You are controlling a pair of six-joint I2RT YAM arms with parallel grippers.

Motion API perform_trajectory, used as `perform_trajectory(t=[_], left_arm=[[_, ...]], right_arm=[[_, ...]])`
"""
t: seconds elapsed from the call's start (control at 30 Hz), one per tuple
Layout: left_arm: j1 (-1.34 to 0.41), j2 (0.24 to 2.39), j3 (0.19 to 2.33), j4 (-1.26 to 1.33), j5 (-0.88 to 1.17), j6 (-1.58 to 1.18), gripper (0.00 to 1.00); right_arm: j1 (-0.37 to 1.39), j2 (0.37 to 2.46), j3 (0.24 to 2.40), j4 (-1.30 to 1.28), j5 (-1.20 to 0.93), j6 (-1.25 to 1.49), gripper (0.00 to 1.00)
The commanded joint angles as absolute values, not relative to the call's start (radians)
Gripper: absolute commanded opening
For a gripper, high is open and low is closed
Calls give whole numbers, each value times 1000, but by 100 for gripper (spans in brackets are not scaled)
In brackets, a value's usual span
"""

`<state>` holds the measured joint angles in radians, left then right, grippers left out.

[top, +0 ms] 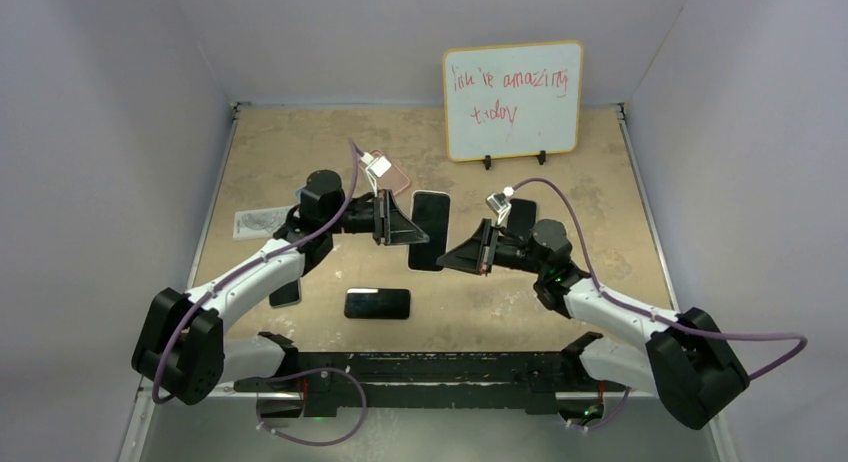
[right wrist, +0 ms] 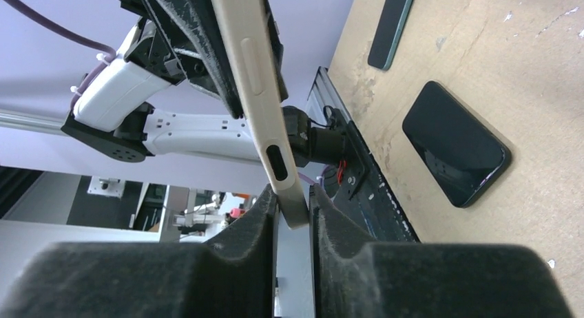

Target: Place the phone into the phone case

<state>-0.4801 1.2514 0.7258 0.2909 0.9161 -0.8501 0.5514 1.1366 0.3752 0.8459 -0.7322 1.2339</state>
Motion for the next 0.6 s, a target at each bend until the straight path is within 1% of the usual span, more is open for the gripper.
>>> perform_trajectory(t=[0.0,0.13,0.23,0.3,0.37,0.43,0.57], left_arm=[[-479,1221,744,405,1030,-760,0],[-480,1210,729,437,1054,-774,0],[-481,1207,713,493,1096,-806,0],[-485,1201,707,512,1114,-817,0],[-494,1193,700,518,1123,-816,0],[-498,1191,695,506,1122,-808,0],[-501,1201,681,502,1132,-807,0]], right_arm=[[543,1058,435,760,-707,1212,27],[543,1007,463,647,-682,1146,51],[543,976,502,551,-659,1085,62],[543,962,532,505,-651,1052,68],[543,954,558,468,-643,1027,71],[543,953,581,440,-633,1006,72],[541,964,618,432,-635,994,71]])
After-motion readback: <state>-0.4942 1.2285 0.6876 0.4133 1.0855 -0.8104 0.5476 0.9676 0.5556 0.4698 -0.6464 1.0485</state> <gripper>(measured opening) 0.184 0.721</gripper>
